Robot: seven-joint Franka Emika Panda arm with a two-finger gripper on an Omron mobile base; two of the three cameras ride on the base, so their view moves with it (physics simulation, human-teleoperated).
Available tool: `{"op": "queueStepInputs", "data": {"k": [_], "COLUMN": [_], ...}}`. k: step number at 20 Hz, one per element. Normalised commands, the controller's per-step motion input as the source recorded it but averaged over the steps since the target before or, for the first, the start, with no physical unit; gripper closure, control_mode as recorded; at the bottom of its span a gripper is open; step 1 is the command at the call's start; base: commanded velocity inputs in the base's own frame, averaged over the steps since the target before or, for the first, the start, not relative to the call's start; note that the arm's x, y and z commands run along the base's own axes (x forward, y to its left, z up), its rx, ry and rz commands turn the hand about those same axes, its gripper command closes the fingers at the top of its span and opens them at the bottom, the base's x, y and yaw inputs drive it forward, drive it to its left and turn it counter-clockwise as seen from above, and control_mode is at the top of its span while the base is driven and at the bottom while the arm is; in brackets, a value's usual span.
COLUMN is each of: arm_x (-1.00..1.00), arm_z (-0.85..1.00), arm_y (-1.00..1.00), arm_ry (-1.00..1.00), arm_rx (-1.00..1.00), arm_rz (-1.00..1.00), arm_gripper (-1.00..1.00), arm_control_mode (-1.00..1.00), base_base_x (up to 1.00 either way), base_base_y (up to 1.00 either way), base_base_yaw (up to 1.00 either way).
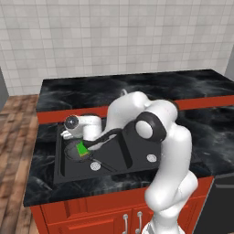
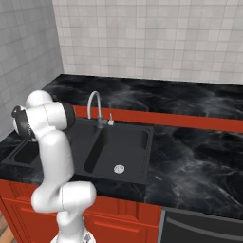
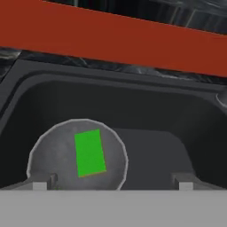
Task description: Pick the pan and sponge and place them into the sink. Then turn on the water.
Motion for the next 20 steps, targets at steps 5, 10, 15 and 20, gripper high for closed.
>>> {"op": "queueStepInputs", "data": {"k": [5, 10, 15, 20], "arm_x": [-0.38, -0.2, -0.17, -0.12], "arm_z": [0.69, 0.83, 0.69, 0.95], "arm_y": [-0.21, -0.3, -0.29, -0.4], "arm_ry": [-0.17, -0.13, -0.05, -0.05], "arm_rx": [0.0, 0.09, 0.2, 0.23], "arm_rz": [-0.03, -0.03, 0.0, 0.0], "arm_gripper": [-1.0, -1.0, -1.0, -1.0], "arm_control_mode": [-1.0, -1.0, -1.0, -1.0], "base_base_x": [0.0, 0.0, 0.0, 0.0], "base_base_y": [0.0, 0.0, 0.0, 0.0], "base_base_yaw": [0.0, 0.0, 0.0, 0.0]}}
